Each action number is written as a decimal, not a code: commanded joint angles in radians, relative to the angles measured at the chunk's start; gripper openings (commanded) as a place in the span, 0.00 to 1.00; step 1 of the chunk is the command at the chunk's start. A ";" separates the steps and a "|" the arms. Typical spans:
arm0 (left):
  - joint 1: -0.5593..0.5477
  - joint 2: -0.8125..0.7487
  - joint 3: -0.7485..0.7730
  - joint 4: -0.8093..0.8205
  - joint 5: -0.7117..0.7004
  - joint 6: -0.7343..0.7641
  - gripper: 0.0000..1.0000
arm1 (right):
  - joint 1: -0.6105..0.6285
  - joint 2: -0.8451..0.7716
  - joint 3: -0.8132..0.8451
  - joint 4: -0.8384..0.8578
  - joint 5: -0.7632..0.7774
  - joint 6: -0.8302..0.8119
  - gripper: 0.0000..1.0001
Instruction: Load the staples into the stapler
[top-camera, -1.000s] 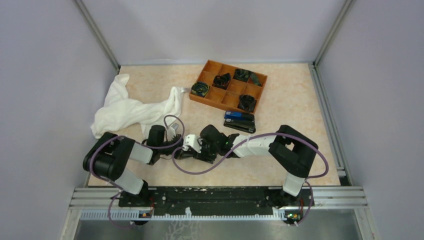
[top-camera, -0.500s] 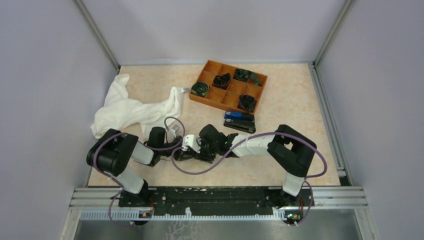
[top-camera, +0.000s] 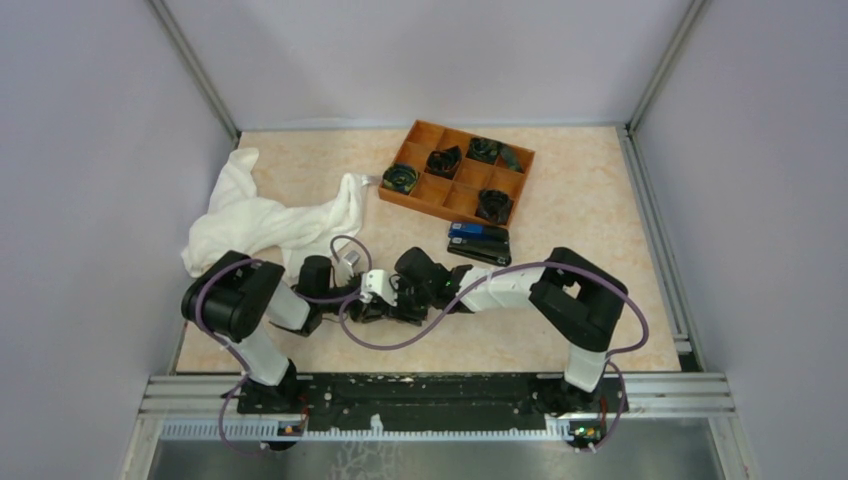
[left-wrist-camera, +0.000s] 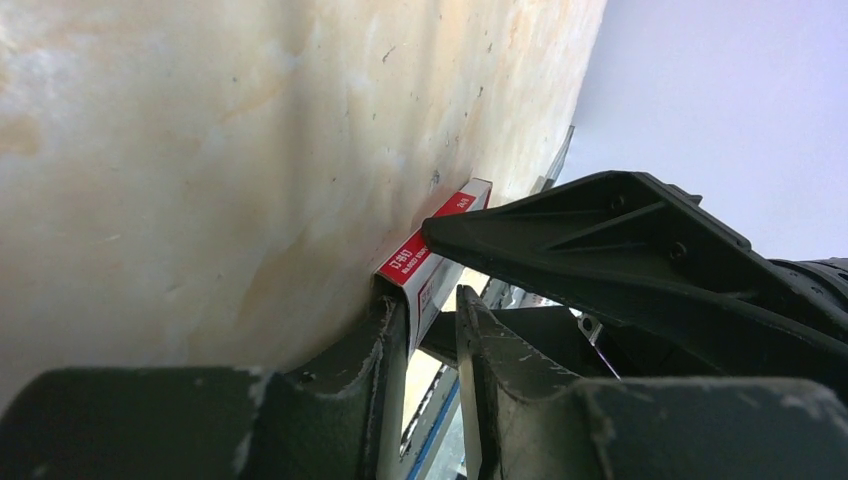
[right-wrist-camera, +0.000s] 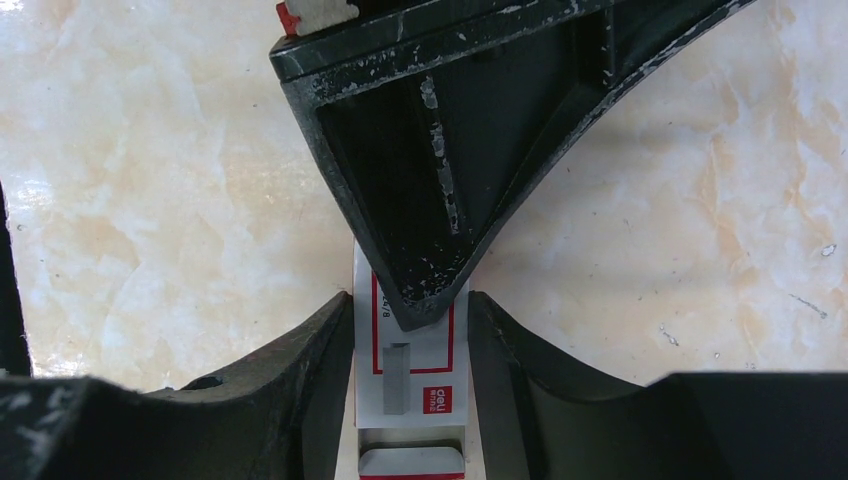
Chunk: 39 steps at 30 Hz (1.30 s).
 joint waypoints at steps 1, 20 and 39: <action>-0.010 0.026 -0.017 0.074 0.035 -0.016 0.32 | 0.007 0.036 0.029 0.013 -0.017 -0.024 0.44; 0.037 -0.397 0.107 -0.660 -0.370 0.225 0.79 | -0.039 0.014 -0.006 0.071 0.039 0.042 0.45; 0.042 -0.496 0.268 -1.102 -0.646 0.137 0.99 | -0.043 0.103 0.092 0.256 0.083 0.173 0.53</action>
